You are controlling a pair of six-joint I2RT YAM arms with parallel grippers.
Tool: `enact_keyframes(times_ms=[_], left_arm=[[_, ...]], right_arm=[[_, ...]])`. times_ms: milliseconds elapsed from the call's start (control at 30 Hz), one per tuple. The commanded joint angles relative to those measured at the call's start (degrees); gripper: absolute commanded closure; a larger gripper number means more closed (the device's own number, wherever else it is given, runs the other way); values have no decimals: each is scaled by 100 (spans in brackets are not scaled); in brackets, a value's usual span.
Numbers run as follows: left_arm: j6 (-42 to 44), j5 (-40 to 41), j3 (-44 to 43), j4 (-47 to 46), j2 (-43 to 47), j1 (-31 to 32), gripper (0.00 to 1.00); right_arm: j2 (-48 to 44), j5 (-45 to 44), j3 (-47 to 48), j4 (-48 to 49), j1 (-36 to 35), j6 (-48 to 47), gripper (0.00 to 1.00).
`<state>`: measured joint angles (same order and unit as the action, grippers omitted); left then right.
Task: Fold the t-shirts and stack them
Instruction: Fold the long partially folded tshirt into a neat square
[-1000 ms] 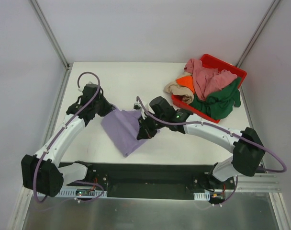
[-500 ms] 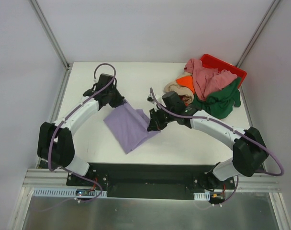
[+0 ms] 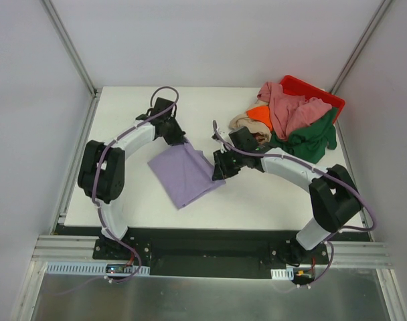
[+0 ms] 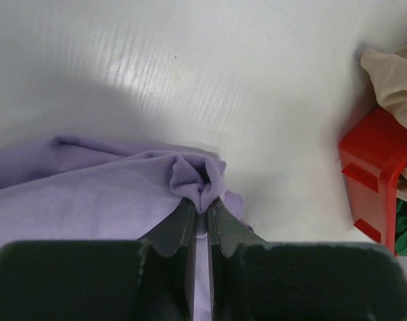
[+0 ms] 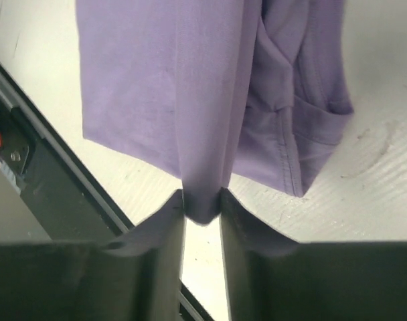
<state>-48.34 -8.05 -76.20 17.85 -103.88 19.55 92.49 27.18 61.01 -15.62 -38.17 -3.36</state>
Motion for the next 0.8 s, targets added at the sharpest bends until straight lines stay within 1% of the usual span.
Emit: enact_keyframes(times_ms=[0,33,67,100,133,167,200,233,267,333,433,500,567,633,667,767], left_arm=[[228,-354,-474,-264,-396,-13,82],[237,-355,-500,-255,-414,-13,71],[237,-355,-527,-255,-423,-13,55],[246,-355,-527,-255,-388,-13,34],[246,-346,-501,-255,-327,-13,19],[246,-346,-466,-255,-231,-13,8],[254,-337,-431,-264,-108,-13,1],[263,-337,-361,-264,6,-13,1],[281,-337,-273,-255,147,-13,1],[351,-381,-62,-264,533,-13,1],[491,-434,403,-255,1130,-13,1],[571,-329,833,-255,1543,-21,1],[632,-276,1238,-255,1913,-48,1],[659,-162,1563,-255,2186,-100,1],[676,-144,1678,-255,2257,-135,1],[799,5,1793,-264,2179,-241,1]], right_arm=[[41,-466,95,-125,64,-42,61],[24,-685,130,-204,82,-25,52],[-20,-914,156,-248,82,-34,43],[-90,-1081,174,-301,82,-16,34],[-169,-1248,165,-328,82,-7,29],[-291,-1346,148,-328,82,19,24],[-432,-1399,113,-328,73,45,18],[-590,-1408,69,-311,64,106,7],[-705,-1391,8,-276,47,133,4],[-994,-1286,-124,-179,-41,186,4],[-1198,-733,-274,163,-269,256,4],[-1119,-312,-239,401,-436,318,4],[-892,-12,-47,428,-594,327,4],[-628,7,138,393,-665,327,4],[-487,-37,217,349,-656,492,4],[-74,-300,332,331,-648,529,4]])
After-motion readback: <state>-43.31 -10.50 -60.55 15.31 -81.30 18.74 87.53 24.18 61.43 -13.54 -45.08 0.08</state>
